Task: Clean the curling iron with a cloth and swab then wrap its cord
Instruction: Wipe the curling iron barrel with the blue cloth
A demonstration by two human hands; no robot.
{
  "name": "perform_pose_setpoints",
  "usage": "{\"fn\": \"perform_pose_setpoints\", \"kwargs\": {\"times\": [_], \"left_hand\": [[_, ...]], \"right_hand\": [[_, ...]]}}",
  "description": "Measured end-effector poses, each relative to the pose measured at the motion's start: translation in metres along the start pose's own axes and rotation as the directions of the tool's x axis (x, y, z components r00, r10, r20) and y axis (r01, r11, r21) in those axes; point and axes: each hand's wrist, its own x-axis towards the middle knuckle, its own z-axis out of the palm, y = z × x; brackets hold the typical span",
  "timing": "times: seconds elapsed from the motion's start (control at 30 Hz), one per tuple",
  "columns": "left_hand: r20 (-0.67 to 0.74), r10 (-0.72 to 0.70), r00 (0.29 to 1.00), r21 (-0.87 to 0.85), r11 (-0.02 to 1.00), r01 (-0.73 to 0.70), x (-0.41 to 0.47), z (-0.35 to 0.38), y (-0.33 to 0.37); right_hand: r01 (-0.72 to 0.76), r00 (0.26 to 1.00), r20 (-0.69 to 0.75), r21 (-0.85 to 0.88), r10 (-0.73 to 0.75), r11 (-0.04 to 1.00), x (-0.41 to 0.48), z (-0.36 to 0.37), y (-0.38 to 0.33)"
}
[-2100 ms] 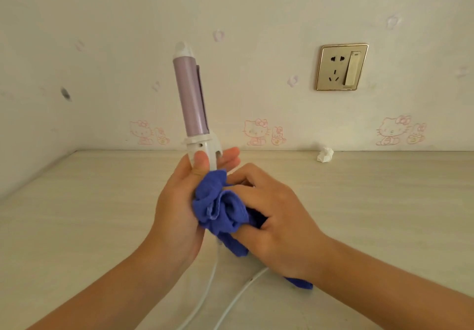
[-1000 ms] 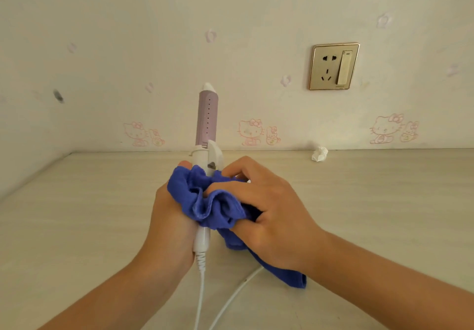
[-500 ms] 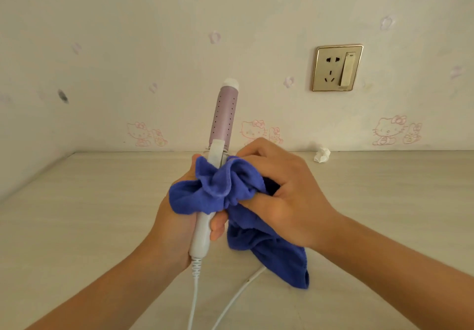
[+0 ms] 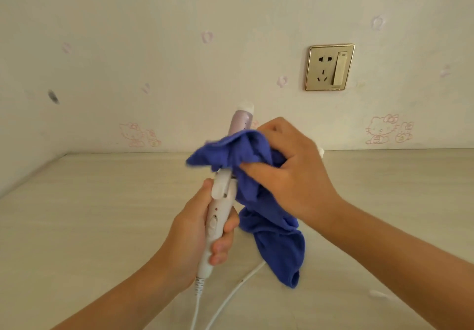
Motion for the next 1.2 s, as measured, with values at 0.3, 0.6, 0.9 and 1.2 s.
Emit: {"fn": "perform_pose_setpoints", "kwargs": {"times": [0.3,0.6,0.9,1.2], "left_hand": [[-0.069,0.160,0.985,0.280,0.950,-0.135,0.003,-0.002,-0.025],[0.045,0.069,0.997,0.188,0.979,-0.077,0.006,-0.010,-0.030],[0.069,0.015,0.997,0.005,1.000,-0.015,0.007,-0.013,-0.027],[0.057,0.041,0.997,0.001,0.999,-0.041,0.010,-0.018,-0.024]], "right_hand": [[-0.051,0.983,0.172,-0.087,0.066,0.995,-0.010,0.003,0.007],[-0.147,0.986,-0.092,-0.065,0.141,0.987,0.009,-0.020,0.020],[-0.134,0.989,-0.076,-0.090,0.128,0.987,0.011,-0.016,0.017],[-0.073,0.965,0.237,-0.160,0.110,0.984,-0.006,0.002,0.008]]}}
